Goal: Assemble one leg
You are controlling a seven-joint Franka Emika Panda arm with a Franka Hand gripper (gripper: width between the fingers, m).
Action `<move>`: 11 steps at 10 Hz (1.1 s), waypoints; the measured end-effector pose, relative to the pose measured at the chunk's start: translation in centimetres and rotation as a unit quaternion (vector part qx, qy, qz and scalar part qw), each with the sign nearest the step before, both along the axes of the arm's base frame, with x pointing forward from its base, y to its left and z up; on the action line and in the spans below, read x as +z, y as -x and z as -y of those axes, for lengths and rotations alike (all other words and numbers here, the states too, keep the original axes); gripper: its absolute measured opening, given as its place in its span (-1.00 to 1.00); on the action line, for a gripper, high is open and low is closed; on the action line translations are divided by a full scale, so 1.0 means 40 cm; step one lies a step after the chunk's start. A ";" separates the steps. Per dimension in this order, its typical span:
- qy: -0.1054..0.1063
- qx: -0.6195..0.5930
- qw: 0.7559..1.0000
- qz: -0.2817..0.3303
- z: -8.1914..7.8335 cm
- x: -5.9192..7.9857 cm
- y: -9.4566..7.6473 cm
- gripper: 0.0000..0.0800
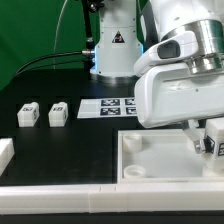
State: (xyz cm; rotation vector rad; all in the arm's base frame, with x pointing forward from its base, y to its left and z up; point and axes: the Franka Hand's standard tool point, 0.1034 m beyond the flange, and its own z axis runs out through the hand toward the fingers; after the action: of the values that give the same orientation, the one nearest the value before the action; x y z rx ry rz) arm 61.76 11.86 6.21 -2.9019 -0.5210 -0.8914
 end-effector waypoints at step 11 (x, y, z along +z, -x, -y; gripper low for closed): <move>0.000 0.001 1.000 0.004 -0.001 0.031 -0.013 0.62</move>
Offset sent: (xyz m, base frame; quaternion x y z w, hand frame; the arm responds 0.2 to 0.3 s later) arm 0.0015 -0.0022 0.0016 -0.0023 -0.0033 -0.0031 1.0000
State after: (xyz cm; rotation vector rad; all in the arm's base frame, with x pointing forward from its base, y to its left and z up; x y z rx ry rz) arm 62.27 11.91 7.45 -2.8991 -0.5260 -0.9024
